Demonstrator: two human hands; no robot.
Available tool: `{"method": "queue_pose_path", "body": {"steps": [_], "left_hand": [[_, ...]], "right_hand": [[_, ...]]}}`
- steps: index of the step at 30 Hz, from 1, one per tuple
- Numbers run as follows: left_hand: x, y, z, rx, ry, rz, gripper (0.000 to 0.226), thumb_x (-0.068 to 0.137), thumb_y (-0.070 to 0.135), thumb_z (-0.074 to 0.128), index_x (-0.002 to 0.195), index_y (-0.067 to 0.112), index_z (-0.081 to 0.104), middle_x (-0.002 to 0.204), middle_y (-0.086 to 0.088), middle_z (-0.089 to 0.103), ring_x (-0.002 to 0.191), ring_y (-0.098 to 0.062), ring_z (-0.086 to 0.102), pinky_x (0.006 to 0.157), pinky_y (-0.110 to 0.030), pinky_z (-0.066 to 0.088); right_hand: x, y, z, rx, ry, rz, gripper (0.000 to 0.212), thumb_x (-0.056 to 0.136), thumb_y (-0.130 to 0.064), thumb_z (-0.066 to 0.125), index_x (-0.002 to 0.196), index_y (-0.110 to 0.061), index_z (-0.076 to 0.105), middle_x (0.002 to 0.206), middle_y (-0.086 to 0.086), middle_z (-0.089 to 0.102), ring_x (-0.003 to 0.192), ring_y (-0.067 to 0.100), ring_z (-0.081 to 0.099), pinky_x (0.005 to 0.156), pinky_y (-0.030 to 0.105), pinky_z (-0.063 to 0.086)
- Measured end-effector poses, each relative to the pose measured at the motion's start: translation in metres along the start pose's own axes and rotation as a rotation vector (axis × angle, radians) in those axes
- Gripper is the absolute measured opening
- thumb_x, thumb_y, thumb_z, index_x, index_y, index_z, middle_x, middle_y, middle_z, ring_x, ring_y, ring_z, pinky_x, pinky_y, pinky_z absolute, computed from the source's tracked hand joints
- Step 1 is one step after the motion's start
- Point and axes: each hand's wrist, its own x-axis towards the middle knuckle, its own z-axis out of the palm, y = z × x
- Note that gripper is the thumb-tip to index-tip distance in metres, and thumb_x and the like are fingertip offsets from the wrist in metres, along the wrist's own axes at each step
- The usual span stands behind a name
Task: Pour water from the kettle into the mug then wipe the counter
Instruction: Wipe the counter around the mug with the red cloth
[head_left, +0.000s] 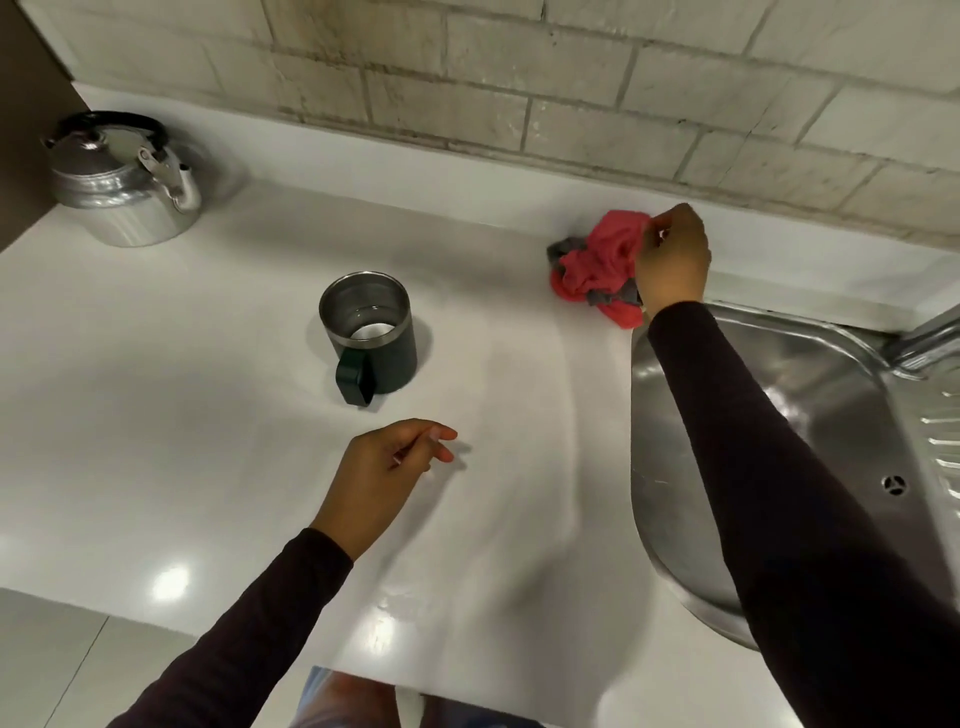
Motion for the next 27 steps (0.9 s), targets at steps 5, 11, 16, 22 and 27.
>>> {"method": "queue_pose_path", "body": {"steps": [5,11,16,22,27], "left_hand": [[-0.004,-0.016,-0.037,0.035,0.05,-0.008,0.032,0.095,0.021,0.05,0.081,0.044,0.068,0.081,0.021,0.073,0.072,0.001,0.064,0.066,-0.002,0.044],[0.006,-0.041,-0.087,0.005,0.117,-0.033,0.029,0.095,0.021,0.047,0.086,0.037,0.07,0.082,0.02,0.073,0.073,0.002,0.064,0.073,-0.022,0.049],[0.025,-0.047,-0.111,-0.012,0.047,-0.017,0.029,0.094,0.022,0.05,0.084,0.044,0.066,0.087,0.019,0.072,0.081,-0.002,0.064,0.073,-0.017,0.045],[0.051,-0.049,-0.111,-0.061,-0.095,-0.033,0.016,0.094,0.027,0.051,0.091,0.038,0.062,0.104,0.009,0.064,0.097,-0.009,0.058,0.08,-0.016,0.041],[0.064,-0.046,-0.105,-0.098,-0.222,-0.062,0.016,0.094,0.035,0.048,0.086,0.035,0.062,0.096,0.01,0.065,0.093,-0.007,0.058,0.076,-0.017,0.039]], "right_hand": [[-0.052,-0.036,-0.033,0.329,0.051,-0.064,0.008,0.093,-0.019,0.041,0.093,-0.014,0.048,0.077,-0.019,0.052,0.07,-0.011,0.054,0.062,0.002,0.039],[-0.138,-0.072,-0.036,0.376,0.042,-0.075,0.008,0.095,-0.02,0.046,0.088,-0.023,0.045,0.076,-0.02,0.05,0.07,-0.018,0.051,0.061,-0.001,0.036],[-0.209,-0.079,-0.013,0.272,-0.065,0.132,0.004,0.093,-0.028,0.049,0.089,-0.028,0.05,0.079,-0.014,0.058,0.069,-0.002,0.056,0.063,0.014,0.043],[-0.256,-0.081,0.012,0.012,-0.025,0.295,0.038,0.086,-0.029,0.059,0.122,-0.016,0.052,0.124,0.004,0.056,0.115,0.026,0.048,0.095,0.042,0.042],[-0.269,-0.08,0.041,-0.173,-0.274,0.22,0.053,0.091,-0.037,0.051,0.141,-0.023,0.038,0.153,0.01,0.03,0.139,0.033,0.025,0.114,0.05,0.022]]}}
